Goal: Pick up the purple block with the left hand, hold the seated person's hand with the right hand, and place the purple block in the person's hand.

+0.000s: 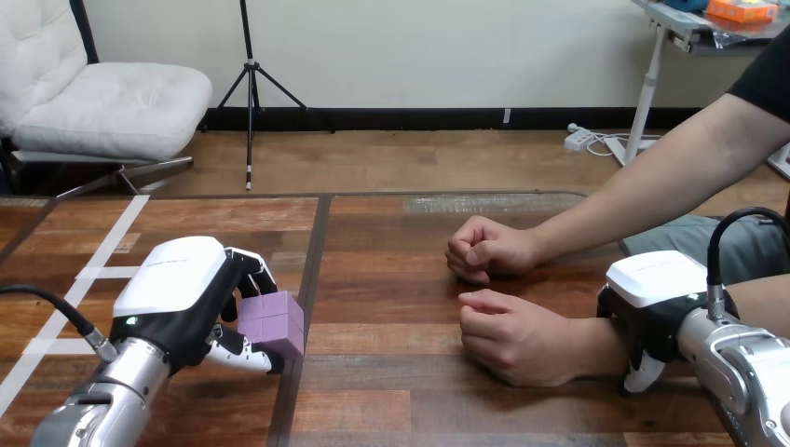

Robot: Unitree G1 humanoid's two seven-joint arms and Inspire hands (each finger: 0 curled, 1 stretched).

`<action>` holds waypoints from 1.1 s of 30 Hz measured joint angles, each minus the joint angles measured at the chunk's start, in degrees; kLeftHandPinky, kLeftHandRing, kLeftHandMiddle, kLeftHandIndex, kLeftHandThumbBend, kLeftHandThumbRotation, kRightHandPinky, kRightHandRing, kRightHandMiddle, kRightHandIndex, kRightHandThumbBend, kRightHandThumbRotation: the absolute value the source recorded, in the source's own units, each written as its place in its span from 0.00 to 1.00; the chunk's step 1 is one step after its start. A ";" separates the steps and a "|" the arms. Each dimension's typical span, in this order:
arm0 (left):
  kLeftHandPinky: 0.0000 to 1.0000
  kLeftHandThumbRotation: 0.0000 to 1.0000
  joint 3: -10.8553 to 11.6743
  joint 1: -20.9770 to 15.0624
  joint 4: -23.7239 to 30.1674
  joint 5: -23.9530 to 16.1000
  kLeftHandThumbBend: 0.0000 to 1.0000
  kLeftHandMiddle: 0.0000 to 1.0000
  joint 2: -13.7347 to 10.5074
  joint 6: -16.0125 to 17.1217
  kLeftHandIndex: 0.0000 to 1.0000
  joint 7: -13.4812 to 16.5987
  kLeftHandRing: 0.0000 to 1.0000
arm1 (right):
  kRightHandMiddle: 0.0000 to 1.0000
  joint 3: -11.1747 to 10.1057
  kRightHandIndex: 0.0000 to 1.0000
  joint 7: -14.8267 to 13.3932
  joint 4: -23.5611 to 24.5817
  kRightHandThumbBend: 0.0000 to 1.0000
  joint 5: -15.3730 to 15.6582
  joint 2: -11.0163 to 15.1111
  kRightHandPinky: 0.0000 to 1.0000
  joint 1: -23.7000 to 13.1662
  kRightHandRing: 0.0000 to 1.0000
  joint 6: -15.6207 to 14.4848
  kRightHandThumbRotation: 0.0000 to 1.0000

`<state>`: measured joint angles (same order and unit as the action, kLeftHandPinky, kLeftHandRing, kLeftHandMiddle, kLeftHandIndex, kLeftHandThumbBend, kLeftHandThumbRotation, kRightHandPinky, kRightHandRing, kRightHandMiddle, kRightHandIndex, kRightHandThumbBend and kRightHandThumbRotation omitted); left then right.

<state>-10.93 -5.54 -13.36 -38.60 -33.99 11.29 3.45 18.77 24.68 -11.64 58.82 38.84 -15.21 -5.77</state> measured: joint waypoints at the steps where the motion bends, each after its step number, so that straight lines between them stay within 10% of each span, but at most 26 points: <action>1: 0.42 0.00 0.00 0.00 0.00 0.00 0.72 0.48 0.00 0.00 0.48 -0.02 0.44 | 0.44 0.00 0.62 0.01 0.03 0.66 -0.17 0.00 0.23 0.00 0.33 -0.08 0.00; 33: 0.40 0.00 0.00 0.00 0.00 0.01 0.73 0.48 0.02 0.09 0.48 -0.25 0.43 | 0.45 -2.19 0.54 -1.42 4.40 0.73 -4.84 1.11 0.27 2.76 0.37 -0.21 0.00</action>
<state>-10.93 -5.54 -13.37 -38.59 -33.97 11.38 3.20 16.59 23.27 -7.24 53.98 39.95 -12.45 -5.98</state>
